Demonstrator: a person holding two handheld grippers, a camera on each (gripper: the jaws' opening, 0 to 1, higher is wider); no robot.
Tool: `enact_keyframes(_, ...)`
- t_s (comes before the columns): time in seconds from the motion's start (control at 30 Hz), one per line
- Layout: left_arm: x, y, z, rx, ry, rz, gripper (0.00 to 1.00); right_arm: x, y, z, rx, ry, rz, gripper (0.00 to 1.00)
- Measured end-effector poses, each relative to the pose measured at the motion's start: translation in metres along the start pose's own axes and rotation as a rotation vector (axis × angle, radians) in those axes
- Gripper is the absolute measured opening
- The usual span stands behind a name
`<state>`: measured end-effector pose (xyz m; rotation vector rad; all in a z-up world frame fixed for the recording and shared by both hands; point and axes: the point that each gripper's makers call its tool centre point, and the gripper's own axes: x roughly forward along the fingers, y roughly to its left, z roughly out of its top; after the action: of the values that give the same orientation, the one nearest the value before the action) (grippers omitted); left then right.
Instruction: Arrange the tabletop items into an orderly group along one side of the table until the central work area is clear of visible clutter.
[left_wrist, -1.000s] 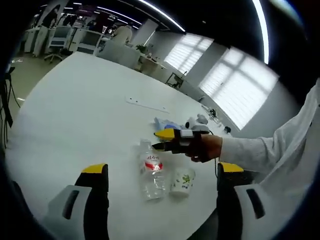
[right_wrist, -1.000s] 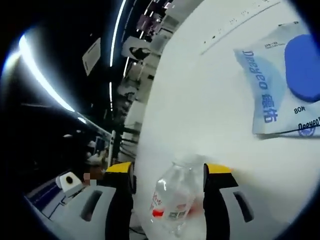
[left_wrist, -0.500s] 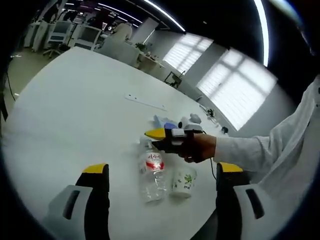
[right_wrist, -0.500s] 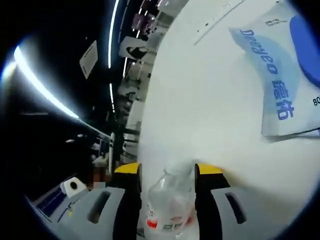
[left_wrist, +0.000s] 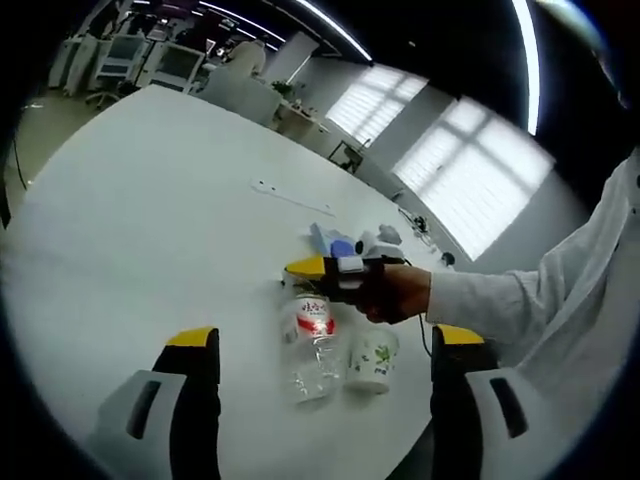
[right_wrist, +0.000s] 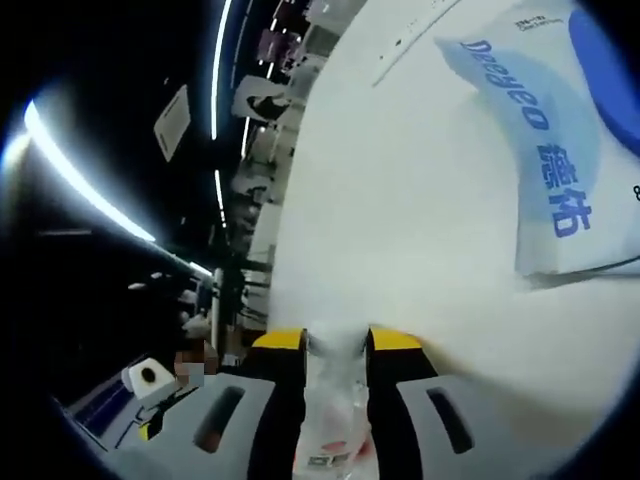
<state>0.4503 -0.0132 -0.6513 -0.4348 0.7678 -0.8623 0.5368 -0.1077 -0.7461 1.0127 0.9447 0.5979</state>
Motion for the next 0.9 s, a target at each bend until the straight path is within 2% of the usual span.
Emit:
enact_keyframes(0.17, 0.002, 0.001, -0.004, 0.005, 0.010, -0.002, 0.88, 0.000, 0.000, 0.001, -0.015, -0.010, -0.004, 0.19)
enact_keyframes(0.43, 0.014, 0.004, -0.005, 0.015, 0.032, -0.040, 0.87, -0.002, 0.016, 0.004, -0.091, -0.013, 0.029, 0.19)
enact_keyframes(0.57, 0.021, 0.004, -0.005, 0.033, 0.055, -0.082, 0.87, -0.006, 0.031, 0.007, -0.167, -0.017, 0.059, 0.18)
enact_keyframes(0.6, 0.025, 0.002, -0.005, 0.043, 0.061, -0.103, 0.86, -0.007, 0.036, 0.008, -0.212, -0.012, 0.064, 0.18)
enact_keyframes(0.67, 0.031, 0.001, -0.003, 0.060, 0.066, -0.121, 0.85, -0.011, 0.053, 0.006, -0.257, -0.010, 0.092, 0.18)
enact_keyframes(0.73, 0.038, 0.000, -0.003, 0.062, 0.075, -0.144, 0.83, -0.012, 0.059, 0.004, -0.309, 0.005, 0.082, 0.18)
enact_keyframes(0.9, 0.066, 0.003, -0.014, 0.093, 0.133, -0.192, 0.77, -0.012, 0.080, -0.005, -0.452, 0.039, 0.101, 0.18)
